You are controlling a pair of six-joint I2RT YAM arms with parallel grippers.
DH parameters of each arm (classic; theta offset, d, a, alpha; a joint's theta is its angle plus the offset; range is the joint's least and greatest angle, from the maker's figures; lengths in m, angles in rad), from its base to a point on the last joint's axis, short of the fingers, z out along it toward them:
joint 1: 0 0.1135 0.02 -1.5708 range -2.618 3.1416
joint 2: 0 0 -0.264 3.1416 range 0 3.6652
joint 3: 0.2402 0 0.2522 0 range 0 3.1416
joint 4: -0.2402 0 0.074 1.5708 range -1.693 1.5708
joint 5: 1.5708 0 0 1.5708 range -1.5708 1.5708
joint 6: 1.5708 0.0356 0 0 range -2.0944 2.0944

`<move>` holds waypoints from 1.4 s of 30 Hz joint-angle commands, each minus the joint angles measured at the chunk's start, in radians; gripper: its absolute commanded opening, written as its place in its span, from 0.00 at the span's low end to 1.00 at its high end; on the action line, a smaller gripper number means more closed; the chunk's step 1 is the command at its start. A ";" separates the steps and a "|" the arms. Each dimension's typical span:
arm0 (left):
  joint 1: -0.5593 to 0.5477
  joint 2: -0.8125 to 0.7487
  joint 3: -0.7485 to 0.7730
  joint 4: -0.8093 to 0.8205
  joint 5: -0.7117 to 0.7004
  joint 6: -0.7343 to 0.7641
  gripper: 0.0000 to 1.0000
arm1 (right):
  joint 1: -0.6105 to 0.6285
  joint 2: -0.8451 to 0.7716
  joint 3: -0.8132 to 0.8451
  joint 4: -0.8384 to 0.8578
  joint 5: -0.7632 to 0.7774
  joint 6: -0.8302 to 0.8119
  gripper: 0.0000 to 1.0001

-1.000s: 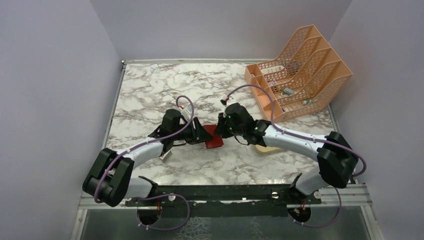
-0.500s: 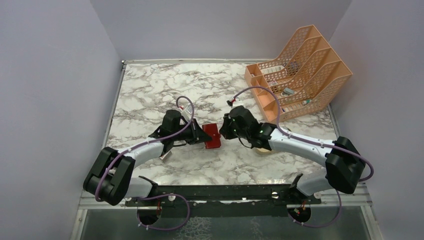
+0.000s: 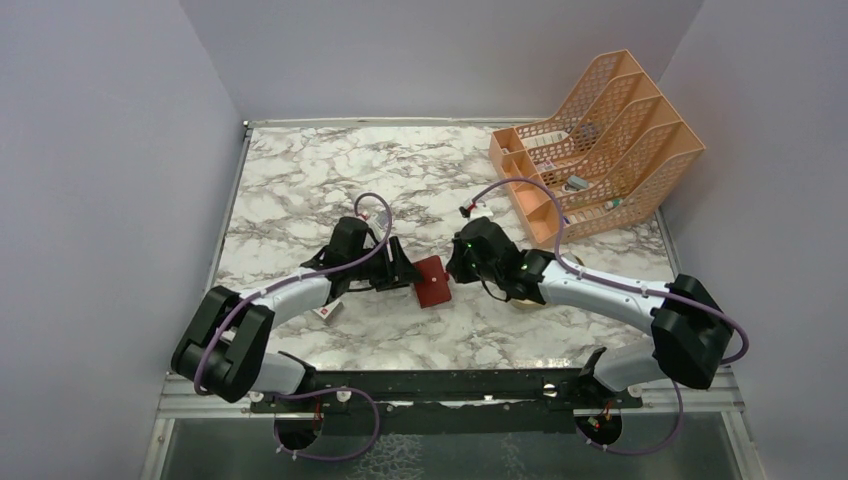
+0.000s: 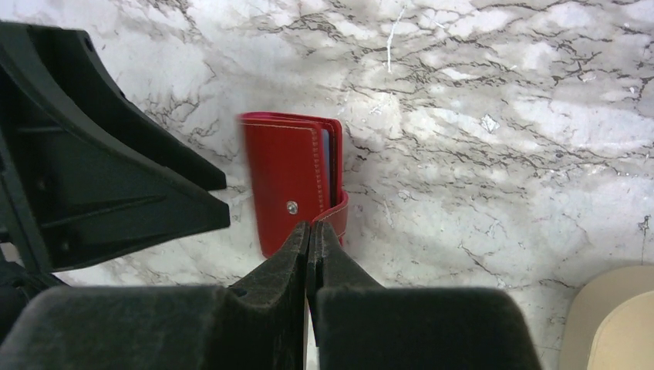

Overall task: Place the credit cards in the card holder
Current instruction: Open the card holder at the center of the board.

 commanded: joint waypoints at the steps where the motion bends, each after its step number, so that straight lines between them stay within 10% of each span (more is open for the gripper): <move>1: 0.001 -0.027 0.098 -0.189 -0.166 0.092 0.57 | 0.002 0.005 -0.025 0.006 0.019 0.038 0.01; 9: 0.000 -0.118 0.173 -0.332 -0.267 0.137 0.70 | 0.002 -0.024 0.044 0.001 -0.048 0.042 0.01; 25: 0.001 -0.138 0.173 -0.342 -0.161 0.148 0.65 | 0.002 -0.043 0.041 0.060 -0.081 0.095 0.01; 42: 0.001 0.019 0.143 -0.272 -0.104 0.111 0.40 | -0.073 -0.095 -0.113 -0.077 0.091 0.074 0.01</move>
